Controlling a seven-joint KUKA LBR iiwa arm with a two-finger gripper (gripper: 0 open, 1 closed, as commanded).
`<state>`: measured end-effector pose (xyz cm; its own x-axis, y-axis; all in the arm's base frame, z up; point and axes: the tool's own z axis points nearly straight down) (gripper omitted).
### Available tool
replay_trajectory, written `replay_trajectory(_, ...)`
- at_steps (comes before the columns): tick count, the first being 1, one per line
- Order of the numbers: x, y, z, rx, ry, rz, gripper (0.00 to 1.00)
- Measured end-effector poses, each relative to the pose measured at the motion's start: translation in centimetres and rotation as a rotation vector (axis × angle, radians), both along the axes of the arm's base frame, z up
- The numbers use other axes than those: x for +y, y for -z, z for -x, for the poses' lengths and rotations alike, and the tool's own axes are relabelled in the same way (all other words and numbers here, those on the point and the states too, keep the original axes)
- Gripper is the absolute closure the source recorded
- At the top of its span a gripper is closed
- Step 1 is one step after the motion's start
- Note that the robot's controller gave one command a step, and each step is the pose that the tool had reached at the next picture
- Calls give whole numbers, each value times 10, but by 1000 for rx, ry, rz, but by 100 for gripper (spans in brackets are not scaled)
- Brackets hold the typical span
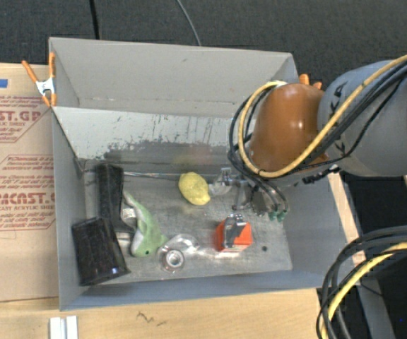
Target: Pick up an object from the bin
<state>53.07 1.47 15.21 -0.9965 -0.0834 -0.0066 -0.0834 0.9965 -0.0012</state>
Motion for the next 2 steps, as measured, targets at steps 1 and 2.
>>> replay_trajectory(1, 5, 12, 7, 4, -37, -1, 0)
replay_trajectory(2, -17, -42, -8, 11, -143, 1, 0)
